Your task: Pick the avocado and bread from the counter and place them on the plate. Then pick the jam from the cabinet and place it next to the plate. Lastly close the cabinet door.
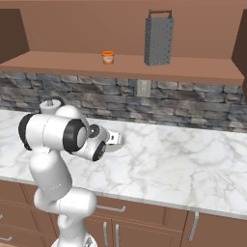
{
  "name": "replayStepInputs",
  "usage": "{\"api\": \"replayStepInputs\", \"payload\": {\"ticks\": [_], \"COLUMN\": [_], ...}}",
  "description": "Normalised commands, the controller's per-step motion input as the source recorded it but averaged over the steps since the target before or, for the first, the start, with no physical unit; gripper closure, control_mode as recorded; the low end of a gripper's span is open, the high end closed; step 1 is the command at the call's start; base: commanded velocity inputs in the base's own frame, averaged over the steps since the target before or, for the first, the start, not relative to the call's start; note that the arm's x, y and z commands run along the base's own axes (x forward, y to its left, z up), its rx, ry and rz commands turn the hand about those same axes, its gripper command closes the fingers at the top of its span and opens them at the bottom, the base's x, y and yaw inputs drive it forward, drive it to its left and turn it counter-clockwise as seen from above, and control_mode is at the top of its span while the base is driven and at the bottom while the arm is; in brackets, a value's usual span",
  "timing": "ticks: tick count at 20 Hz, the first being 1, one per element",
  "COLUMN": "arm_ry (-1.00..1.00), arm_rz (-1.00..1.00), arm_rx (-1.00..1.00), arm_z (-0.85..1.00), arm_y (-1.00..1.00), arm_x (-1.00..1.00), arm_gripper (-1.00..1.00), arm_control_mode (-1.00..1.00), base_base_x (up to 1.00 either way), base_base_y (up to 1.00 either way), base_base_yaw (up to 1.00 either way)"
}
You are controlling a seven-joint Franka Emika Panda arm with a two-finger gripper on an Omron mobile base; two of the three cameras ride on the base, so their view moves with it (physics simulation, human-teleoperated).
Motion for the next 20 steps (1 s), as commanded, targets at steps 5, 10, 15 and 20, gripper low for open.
{"api": "replayStepInputs", "payload": {"ticks": [5,10,15,20], "arm_ry": [-0.28,-0.23,-0.16,-0.02], "arm_rz": [0.03,0.03,0.04,0.01], "arm_rx": [0.00,0.00,0.02,0.01], "arm_z": [0.41,0.43,0.58,0.56], "arm_y": [0.10,0.06,0.01,0.00], "arm_x": [-0.56,-0.53,-0.44,-0.48], "arm_gripper": [-1.00,-1.00,-1.00,-1.00], "arm_control_mode": [-1.00,-1.00,-1.00,-1.00], "base_base_x": [0.00,0.00,0.00,0.00], "base_base_y": [0.00,0.00,0.00,0.00], "base_base_yaw": [0.00,0.00,0.00,0.00]}}
